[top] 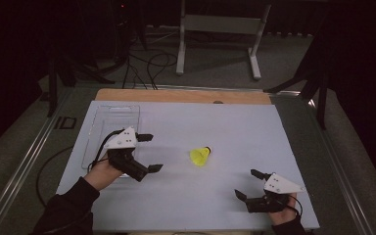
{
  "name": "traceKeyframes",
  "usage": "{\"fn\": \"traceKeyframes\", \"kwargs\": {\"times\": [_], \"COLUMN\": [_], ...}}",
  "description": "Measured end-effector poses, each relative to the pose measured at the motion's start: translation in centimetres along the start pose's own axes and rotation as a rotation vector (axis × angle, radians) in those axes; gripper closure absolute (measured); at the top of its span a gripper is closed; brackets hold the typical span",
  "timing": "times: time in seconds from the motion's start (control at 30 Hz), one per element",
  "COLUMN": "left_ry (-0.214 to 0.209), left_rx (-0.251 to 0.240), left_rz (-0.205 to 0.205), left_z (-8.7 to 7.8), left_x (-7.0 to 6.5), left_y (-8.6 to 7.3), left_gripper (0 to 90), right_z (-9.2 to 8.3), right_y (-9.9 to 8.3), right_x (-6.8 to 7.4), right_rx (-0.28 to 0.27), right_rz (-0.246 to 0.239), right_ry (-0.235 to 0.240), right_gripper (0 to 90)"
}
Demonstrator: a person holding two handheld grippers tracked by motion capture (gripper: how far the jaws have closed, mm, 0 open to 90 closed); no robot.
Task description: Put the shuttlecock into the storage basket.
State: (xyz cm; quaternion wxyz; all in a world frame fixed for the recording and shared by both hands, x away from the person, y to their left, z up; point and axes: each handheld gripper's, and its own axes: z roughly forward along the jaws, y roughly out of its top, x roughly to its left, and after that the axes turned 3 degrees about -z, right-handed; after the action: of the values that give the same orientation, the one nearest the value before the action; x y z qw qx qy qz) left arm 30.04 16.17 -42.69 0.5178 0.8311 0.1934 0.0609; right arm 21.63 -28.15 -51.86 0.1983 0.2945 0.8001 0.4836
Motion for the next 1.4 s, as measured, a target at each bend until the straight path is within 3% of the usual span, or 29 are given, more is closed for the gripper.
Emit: {"fn": "traceKeyframes", "kwargs": {"times": [0.63, 0.83, 0.97, 1.1, 1.13, 1.37, 1.4], "left_ry": [-0.033, -0.037, -0.031, 0.002, 0.009, 0.014, 0.01], "left_rx": [0.046, 0.081, 0.11, 0.142, 0.162, 0.225, 0.239], "left_rz": [0.02, 0.031, 0.021, 0.011, -0.009, -0.033, -0.056], "left_z": [5.4, 7.6, 9.0, 10.1, 10.6, 12.0, 12.4], "left_x": [0.4, 0.4, 0.7, 1.2, 1.4, 1.8, 2.0], "left_y": [2.1, 2.3, 2.1, 1.8, 1.7, 1.2, 1.0], "left_gripper": [0.1, 0.1, 0.2, 0.7, 0.7, 0.7, 0.7], "right_z": [0.0, 0.0, 0.0, 0.0, 0.0, 0.0, -0.1], "right_y": [0.0, 0.0, 0.0, 0.0, 0.0, 0.0, 0.0], "right_x": [0.0, 0.0, 0.0, 0.0, -0.1, 0.0, 0.0], "right_rx": [0.001, -0.001, -0.002, -0.003, -0.002, -0.005, -0.006], "right_rz": [0.003, 0.005, 0.007, 0.008, 0.01, 0.011, 0.011], "right_ry": [0.015, 0.016, 0.018, 0.018, 0.02, 0.023, 0.023], "right_gripper": [8.7, 8.8, 8.7, 8.8, 8.8, 8.8, 8.8]}}
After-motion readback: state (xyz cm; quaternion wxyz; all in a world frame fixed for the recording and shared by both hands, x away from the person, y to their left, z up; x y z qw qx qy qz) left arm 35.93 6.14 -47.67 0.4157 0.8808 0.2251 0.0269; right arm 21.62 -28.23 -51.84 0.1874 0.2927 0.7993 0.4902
